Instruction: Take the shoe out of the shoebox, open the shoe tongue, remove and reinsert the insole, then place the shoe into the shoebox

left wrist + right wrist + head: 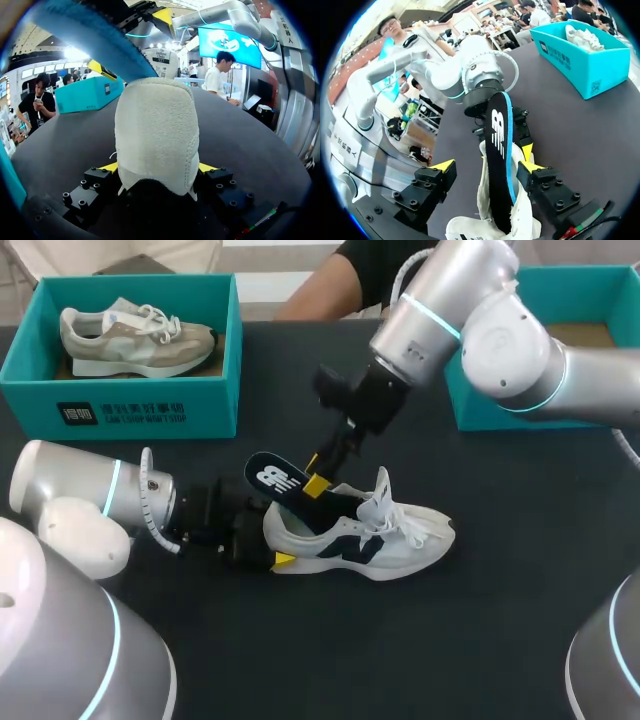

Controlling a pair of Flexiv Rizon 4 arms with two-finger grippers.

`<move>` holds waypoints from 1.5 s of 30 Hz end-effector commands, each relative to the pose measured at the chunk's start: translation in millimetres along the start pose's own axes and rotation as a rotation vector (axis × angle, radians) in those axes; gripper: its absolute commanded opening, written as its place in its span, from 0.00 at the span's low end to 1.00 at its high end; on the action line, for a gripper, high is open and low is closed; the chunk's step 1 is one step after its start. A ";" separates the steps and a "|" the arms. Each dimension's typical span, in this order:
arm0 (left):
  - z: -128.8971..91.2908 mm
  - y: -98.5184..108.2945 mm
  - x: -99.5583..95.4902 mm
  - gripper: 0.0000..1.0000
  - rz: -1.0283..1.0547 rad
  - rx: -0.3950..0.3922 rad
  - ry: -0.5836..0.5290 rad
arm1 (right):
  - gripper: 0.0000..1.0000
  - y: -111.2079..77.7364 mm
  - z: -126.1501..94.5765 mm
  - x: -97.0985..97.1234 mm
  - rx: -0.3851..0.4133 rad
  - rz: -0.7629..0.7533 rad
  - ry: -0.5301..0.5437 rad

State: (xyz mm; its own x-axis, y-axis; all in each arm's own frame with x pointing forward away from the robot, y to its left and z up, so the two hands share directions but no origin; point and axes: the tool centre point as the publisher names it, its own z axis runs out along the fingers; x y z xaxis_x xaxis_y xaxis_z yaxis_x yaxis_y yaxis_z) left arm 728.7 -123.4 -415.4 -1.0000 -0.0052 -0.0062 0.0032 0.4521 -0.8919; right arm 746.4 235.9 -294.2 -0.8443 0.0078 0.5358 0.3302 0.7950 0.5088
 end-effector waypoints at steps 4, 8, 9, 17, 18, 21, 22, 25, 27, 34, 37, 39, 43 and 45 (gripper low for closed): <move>2.0 3.5 3.2 0.00 0.000 0.001 -0.005 | 0.38 3.5 18.9 -17.7 -0.008 -0.024 0.072; 2.0 3.5 3.2 0.00 0.000 0.001 -0.005 | 0.38 6.8 28.5 -20.6 0.002 -0.035 0.110; 2.0 3.5 3.2 0.00 0.000 0.001 -0.005 | 0.37 7.7 30.5 -20.6 0.000 -0.036 0.116; 2.0 3.5 3.2 0.00 0.000 0.001 -0.005 | 0.00 12.3 39.4 -18.8 -0.009 -0.046 0.141; 2.0 3.5 3.2 0.00 0.000 0.001 -0.005 | 0.00 12.7 39.6 -18.2 -0.009 -0.044 0.141; 2.0 3.5 3.2 0.00 0.000 0.001 -0.005 | 0.00 15.9 36.8 -14.9 -0.012 -0.044 0.150; 2.0 3.5 3.2 0.00 0.000 0.001 -0.005 | 0.00 17.4 35.4 -13.8 -0.019 -0.044 0.154; 2.0 3.5 3.2 0.00 0.000 0.001 -0.005 | 0.00 24.7 29.0 -9.4 -0.069 -0.036 0.158; 2.0 3.5 3.2 0.00 0.000 0.001 -0.005 | 0.00 32.2 20.9 -4.8 -0.113 -0.038 0.147; 2.0 3.5 3.2 0.00 0.000 0.001 -0.005 | 0.00 71.3 -5.6 9.3 -0.221 -0.057 0.053; 2.0 3.5 3.2 0.00 0.000 0.001 -0.005 | 0.00 86.7 -14.1 13.2 -0.282 -0.069 0.019; 2.0 3.5 3.2 0.00 0.000 0.001 -0.005 | 0.00 97.8 -19.9 16.2 -0.320 -0.087 0.018; 2.0 3.5 3.2 0.00 0.000 0.001 -0.005 | 0.00 118.3 -36.7 21.8 -0.335 -0.117 0.038; 2.0 3.5 3.2 0.00 0.000 0.001 -0.005 | 0.00 126.1 -45.0 23.7 -0.346 -0.106 0.031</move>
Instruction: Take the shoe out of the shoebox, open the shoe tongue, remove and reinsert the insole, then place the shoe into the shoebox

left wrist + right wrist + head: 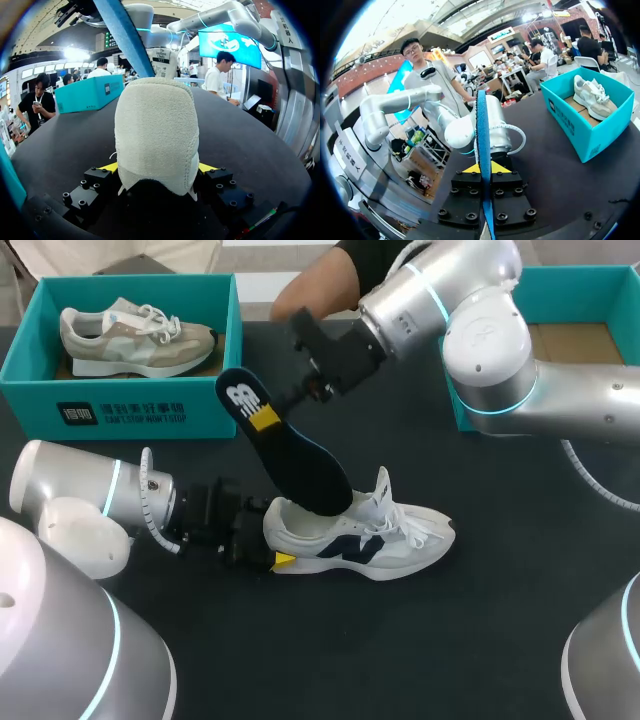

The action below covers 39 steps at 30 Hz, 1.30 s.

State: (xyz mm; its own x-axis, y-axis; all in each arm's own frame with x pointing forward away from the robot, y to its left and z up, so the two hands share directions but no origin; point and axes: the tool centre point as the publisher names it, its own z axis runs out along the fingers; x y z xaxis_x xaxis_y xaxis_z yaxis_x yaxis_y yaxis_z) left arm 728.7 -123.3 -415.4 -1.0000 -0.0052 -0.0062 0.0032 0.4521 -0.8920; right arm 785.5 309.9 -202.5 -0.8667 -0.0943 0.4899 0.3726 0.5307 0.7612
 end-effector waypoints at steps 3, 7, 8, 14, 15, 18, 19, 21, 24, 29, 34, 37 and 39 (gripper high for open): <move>2.1 3.5 3.2 0.00 0.000 0.001 -0.005 | 0.00 32.3 -13.7 12.5 0.010 -0.056 -0.003; 2.1 3.5 3.2 0.00 0.000 0.001 -0.005 | 0.00 32.3 -13.7 12.5 0.010 -0.056 -0.003; 2.1 3.5 3.2 0.00 0.000 0.001 -0.005 | 0.00 32.3 -13.7 12.5 0.010 -0.056 -0.003; 2.1 3.5 3.2 0.00 0.000 0.001 -0.005 | 0.00 32.3 -13.7 12.5 0.010 -0.056 -0.003; 2.1 3.5 3.2 0.00 0.000 0.001 -0.005 | 0.00 32.3 -13.7 12.5 0.010 -0.056 -0.003; 2.1 3.5 3.2 0.00 0.000 0.001 -0.005 | 0.00 33.3 -13.6 12.3 -0.040 -0.043 -0.005; 2.1 3.5 3.2 0.00 0.000 0.001 -0.005 | 0.00 33.5 -14.8 11.6 -0.087 -0.018 0.013; 2.1 3.5 3.2 0.00 0.000 0.001 -0.005 | 0.00 37.9 -23.8 14.5 -0.156 0.003 -0.009; 2.1 3.5 3.2 0.00 0.000 0.001 -0.005 | 0.00 40.6 -35.8 21.0 -0.235 0.116 0.055; 2.1 3.5 3.2 0.00 0.000 0.001 -0.005 | 0.00 63.1 -57.8 40.8 -0.320 0.169 0.079; 2.1 3.5 3.2 0.00 0.000 0.001 -0.005 | 0.00 70.6 -81.9 59.9 -0.368 0.213 0.058; 2.1 3.5 3.2 0.00 0.000 0.001 -0.005 | 0.00 78.2 -94.4 71.6 -0.371 0.200 0.031; 2.1 3.5 3.2 0.00 0.000 0.001 -0.005 | 0.00 74.6 -103.3 79.0 -0.367 0.212 0.017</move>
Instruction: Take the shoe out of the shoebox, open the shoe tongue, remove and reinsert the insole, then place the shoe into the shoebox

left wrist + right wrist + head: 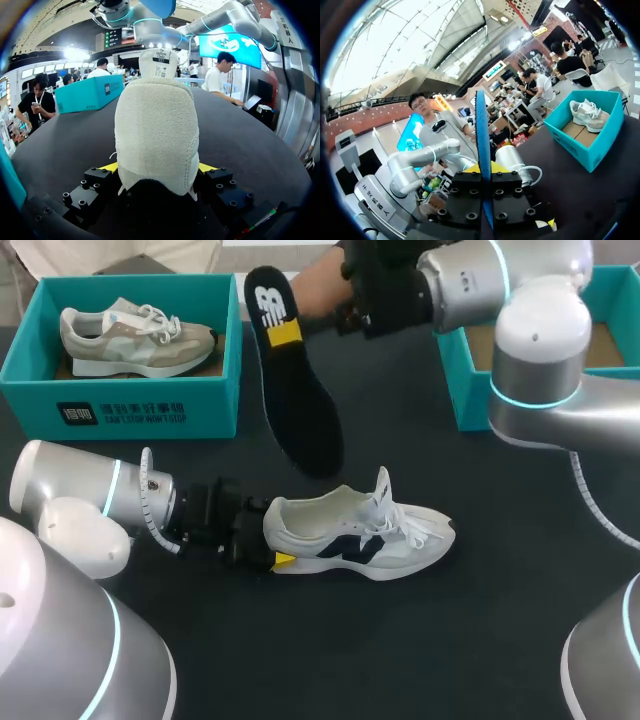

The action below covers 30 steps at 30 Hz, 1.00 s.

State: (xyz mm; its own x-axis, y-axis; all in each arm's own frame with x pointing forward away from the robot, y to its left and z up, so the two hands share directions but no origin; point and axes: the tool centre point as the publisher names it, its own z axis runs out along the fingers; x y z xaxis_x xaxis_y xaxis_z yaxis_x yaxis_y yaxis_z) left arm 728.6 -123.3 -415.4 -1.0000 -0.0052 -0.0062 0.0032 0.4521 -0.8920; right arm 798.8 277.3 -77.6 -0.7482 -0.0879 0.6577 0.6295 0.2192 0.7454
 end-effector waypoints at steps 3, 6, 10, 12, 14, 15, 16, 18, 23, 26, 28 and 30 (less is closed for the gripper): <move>2.0 3.5 3.2 0.00 0.000 0.001 -0.005 | 0.00 -7.6 -26.7 39.1 -0.019 0.009 -0.074; 2.0 3.5 3.2 0.00 0.000 0.001 -0.005 | 0.00 -11.3 -32.8 51.1 -0.024 0.027 -0.094; 2.0 3.5 3.2 0.00 0.000 0.001 -0.005 | 0.00 -12.6 -34.9 58.0 -0.032 0.041 -0.097; 2.0 3.5 3.2 0.00 0.000 0.001 -0.005 | 0.00 -12.6 -34.9 58.0 -0.032 0.041 -0.097; 2.0 3.5 3.2 0.00 0.000 0.001 -0.005 | 0.00 -12.6 -34.9 58.0 -0.032 0.041 -0.097; 2.0 3.5 3.2 0.00 0.000 0.001 -0.005 | 0.00 -12.6 -34.9 58.0 -0.032 0.041 -0.097; 2.0 3.5 3.2 0.00 0.000 0.001 -0.005 | 0.00 -12.6 -34.9 58.0 -0.032 0.041 -0.097; 2.0 3.5 3.2 0.00 0.000 0.001 -0.005 | 0.00 -12.6 -34.9 58.0 -0.032 0.041 -0.097; 2.0 3.5 3.2 0.00 0.000 0.001 -0.005 | 0.00 -13.8 -37.3 58.4 -0.054 0.054 -0.092; 2.0 3.5 3.2 0.00 0.000 0.001 -0.005 | 0.00 -19.8 -47.6 67.4 -0.086 0.088 -0.109; 2.0 3.5 3.2 0.00 0.000 0.001 -0.005 | 0.00 -22.5 -52.6 73.0 -0.103 0.095 -0.120; 2.0 3.5 3.2 0.00 0.000 0.001 -0.005 | 0.00 -25.7 -55.1 78.1 -0.097 0.089 -0.130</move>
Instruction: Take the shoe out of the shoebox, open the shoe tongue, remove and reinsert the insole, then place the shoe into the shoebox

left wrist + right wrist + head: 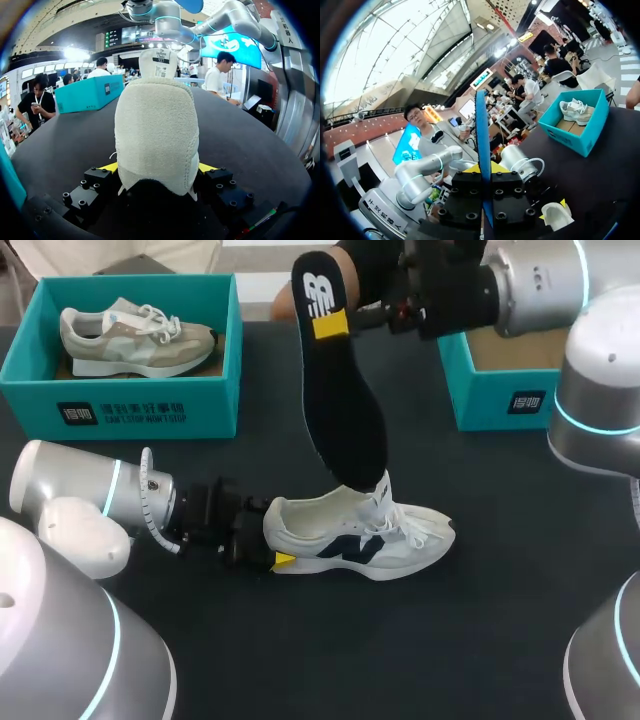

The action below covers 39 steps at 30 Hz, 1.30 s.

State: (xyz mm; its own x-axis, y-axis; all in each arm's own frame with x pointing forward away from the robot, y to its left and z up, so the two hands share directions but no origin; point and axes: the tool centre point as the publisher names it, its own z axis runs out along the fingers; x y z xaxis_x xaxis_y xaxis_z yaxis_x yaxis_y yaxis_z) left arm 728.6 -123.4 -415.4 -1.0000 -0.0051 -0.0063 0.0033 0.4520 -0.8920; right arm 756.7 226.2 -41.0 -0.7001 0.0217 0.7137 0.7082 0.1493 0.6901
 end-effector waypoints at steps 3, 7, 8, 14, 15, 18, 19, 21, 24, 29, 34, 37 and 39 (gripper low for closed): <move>2.0 3.5 3.2 0.00 0.000 0.001 -0.005 | 0.00 -23.6 -19.1 20.4 -0.032 0.002 -0.074; 2.0 3.5 3.2 0.00 0.000 0.001 -0.005 | 0.00 -35.2 -23.4 27.5 -0.070 0.009 -0.086; 2.0 3.5 3.2 0.00 0.000 0.001 -0.005 | 0.00 -38.3 -24.0 29.5 -0.075 0.014 -0.082; 2.0 3.5 3.2 0.00 0.000 0.001 -0.005 | 0.00 -48.9 -21.7 39.0 -0.087 0.051 -0.063; 2.0 3.5 3.2 0.00 0.000 0.001 -0.005 | 0.00 -49.9 -21.5 40.4 -0.087 0.060 -0.068; 2.0 3.5 3.2 0.00 0.000 0.001 -0.005 | 0.00 -53.4 -21.4 46.2 -0.092 0.094 -0.065; 2.0 3.5 3.2 0.00 0.000 0.001 -0.005 | 0.00 -54.0 -21.6 48.5 -0.090 0.102 -0.060; 2.0 3.5 3.2 0.00 0.000 0.001 -0.005 | 0.00 -54.7 -20.5 53.1 -0.091 0.111 -0.055; 2.0 3.5 3.2 0.00 0.000 0.001 -0.005 | 0.00 -53.7 -18.1 63.4 -0.098 0.096 -0.049; 2.0 3.5 3.2 0.00 0.000 0.001 -0.005 | 0.00 -53.1 -15.8 78.0 -0.086 0.105 -0.057; 2.0 3.5 3.2 0.00 0.000 0.001 -0.005 | 0.00 -51.8 -8.9 90.1 -0.073 0.113 -0.052; 2.0 3.5 3.2 0.00 0.000 0.001 -0.005 | 0.00 -52.0 -7.5 91.0 -0.079 0.111 -0.051; 2.0 3.5 3.2 0.00 0.000 0.001 -0.005 | 0.00 -51.8 -8.2 90.6 -0.085 0.102 -0.062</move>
State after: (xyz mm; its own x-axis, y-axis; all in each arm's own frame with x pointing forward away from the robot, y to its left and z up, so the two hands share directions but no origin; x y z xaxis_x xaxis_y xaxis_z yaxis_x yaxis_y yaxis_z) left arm 728.7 -123.3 -415.6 -1.0000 -0.0053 -0.0063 0.0032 0.4521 -0.8920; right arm 659.8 208.6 -10.7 -0.6282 0.0876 0.7731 0.7780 0.0646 0.6249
